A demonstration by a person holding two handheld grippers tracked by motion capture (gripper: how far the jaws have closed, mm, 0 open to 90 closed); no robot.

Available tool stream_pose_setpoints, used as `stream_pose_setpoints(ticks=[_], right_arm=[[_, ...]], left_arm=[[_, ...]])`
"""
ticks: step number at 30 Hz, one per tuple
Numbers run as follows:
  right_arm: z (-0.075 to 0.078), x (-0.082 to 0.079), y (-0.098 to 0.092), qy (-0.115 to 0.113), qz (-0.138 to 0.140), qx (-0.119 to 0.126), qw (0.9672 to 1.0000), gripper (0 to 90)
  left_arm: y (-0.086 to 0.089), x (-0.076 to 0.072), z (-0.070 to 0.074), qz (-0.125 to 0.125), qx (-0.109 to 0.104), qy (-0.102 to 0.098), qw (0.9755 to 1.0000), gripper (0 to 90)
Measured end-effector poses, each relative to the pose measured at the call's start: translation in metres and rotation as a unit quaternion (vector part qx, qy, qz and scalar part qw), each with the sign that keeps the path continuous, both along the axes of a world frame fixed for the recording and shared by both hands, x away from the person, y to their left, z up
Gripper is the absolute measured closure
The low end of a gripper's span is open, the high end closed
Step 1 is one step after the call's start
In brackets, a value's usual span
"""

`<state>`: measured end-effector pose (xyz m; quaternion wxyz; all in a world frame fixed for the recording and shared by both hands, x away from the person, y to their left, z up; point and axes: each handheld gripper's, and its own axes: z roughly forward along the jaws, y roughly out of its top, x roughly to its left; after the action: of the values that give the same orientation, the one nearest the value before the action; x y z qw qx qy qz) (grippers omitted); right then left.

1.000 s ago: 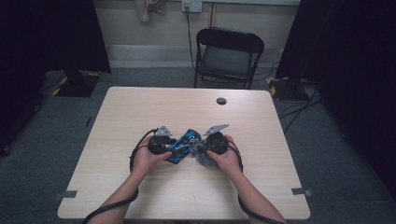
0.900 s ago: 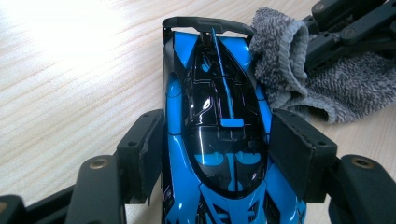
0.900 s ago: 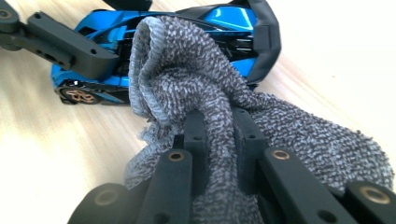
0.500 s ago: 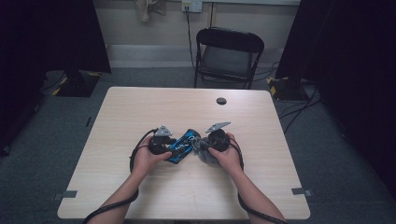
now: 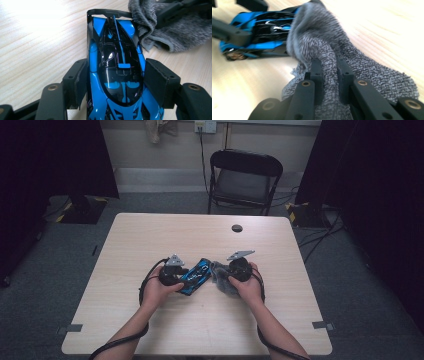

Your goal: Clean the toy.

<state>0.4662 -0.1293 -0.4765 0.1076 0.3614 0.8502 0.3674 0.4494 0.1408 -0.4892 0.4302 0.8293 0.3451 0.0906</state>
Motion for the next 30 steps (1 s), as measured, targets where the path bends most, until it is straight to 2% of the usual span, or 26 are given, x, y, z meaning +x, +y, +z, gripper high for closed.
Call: stream_pose_setpoints(ticks=[5,10,14,20,22,30], right_arm=[[0.009,-0.016,0.003,-0.010,0.036,0.009,0.9993,79.0],[0.017,-0.037,0.013,-0.015,0.081,0.011,0.9965,79.1],[0.016,-0.056,0.026,-0.013,0.121,0.010,0.9926,79.1],[0.007,-0.073,0.051,-0.012,0.176,-0.016,0.9842,79.0],[0.004,-0.074,0.057,-0.012,0.183,-0.023,0.9827,79.0],[-0.004,-0.063,0.069,-0.002,0.180,0.002,0.9836,79.0]], left_arm=[[0.000,0.000,0.000,-0.001,0.000,-0.001,1.0000,36.6],[0.000,0.000,0.000,0.000,0.001,-0.001,1.0000,36.5],[0.000,0.000,0.000,0.000,0.002,-0.001,1.0000,36.6],[-0.001,0.000,0.000,0.002,-0.002,-0.001,1.0000,36.5],[0.000,0.000,0.000,0.001,0.000,-0.001,1.0000,36.6],[0.000,0.000,0.000,0.002,0.000,-0.002,1.0000,36.5]])
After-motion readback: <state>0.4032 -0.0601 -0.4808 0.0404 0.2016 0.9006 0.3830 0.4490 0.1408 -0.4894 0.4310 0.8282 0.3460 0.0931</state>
